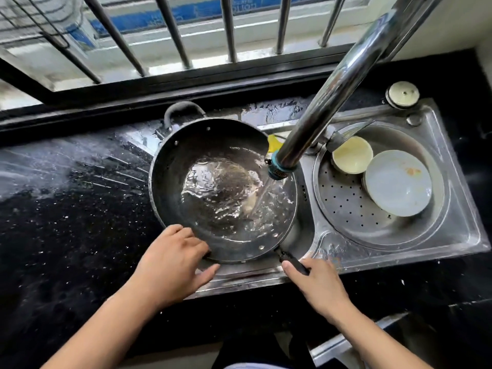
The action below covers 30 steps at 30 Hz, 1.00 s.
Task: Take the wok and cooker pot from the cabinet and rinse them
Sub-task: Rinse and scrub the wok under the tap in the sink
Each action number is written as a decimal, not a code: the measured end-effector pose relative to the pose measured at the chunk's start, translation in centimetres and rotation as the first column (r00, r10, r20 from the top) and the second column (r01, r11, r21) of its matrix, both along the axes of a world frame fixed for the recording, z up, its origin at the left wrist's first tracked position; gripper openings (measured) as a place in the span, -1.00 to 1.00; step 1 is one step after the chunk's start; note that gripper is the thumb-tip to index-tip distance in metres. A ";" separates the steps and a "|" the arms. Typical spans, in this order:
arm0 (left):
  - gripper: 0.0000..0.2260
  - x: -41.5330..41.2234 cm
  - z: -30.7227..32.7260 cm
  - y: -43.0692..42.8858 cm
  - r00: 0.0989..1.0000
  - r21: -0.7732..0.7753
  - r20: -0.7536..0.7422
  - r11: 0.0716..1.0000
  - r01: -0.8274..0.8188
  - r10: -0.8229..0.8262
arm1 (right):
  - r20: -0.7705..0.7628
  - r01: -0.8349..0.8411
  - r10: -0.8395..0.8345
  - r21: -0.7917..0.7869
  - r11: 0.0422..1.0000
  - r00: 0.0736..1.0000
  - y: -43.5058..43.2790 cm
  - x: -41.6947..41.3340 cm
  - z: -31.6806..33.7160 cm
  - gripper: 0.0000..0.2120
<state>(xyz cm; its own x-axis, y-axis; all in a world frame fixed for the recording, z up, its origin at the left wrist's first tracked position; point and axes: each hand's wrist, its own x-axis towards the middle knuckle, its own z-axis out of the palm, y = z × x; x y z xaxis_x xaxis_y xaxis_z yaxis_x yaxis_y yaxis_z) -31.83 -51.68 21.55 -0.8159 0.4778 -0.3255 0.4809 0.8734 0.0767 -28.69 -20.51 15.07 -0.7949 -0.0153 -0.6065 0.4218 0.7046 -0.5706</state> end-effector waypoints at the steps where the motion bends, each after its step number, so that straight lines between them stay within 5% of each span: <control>1: -0.63 -0.2 0.4 -0.1 0.998 -0.013 -0.029 0.998 0.057 -0.058 | 0.019 0.005 -0.005 -0.017 1.000 1.000 -0.1 0.3 0.0 -0.43; 6: -0.66 -1.7 2.3 0.7 0.963 0.068 -0.175 0.973 0.221 -0.206 | 0.043 -0.016 0.021 -0.111 0.994 0.999 -0.1 1.6 0.3 -0.44; 13: -0.68 -3.7 3.8 3.1 0.946 0.141 -0.198 0.947 0.288 -0.258 | 0.089 -0.069 0.082 -0.142 0.987 0.993 1.5 2.5 0.4 -0.47; 17: -0.72 -4.9 4.2 4.6 0.935 0.215 -0.230 0.923 0.319 -0.269 | 0.194 -0.017 0.063 -0.234 0.972 0.979 2.2 2.4 0.8 -0.48; 21: -0.72 -6.2 4.4 5.8 0.935 0.307 -0.276 0.901 0.307 -0.224 | 0.416 0.213 -0.026 -0.410 0.887 0.909 2.8 2.1 1.1 -0.58; 27: -0.01 -6.9 3.9 7.1 0.971 0.426 -0.186 0.903 -0.058 0.150 | 0.540 0.314 -0.026 -0.450 0.836 0.841 3.9 1.8 1.6 -0.59; 30: 0.14 -6.8 3.6 7.8 0.966 0.517 -0.074 0.838 -0.175 0.248 | 0.568 0.343 -0.028 -0.457 0.820 0.822 4.4 1.9 1.8 -0.59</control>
<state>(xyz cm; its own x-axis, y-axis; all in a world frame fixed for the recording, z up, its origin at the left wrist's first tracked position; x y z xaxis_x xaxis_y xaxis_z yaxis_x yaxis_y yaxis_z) -38.61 -43.92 25.14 -0.9338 0.3565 0.0298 0.3260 0.8138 0.4810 -26.83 -16.13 16.84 -0.3840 -0.3369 -0.8597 0.8476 0.2406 -0.4729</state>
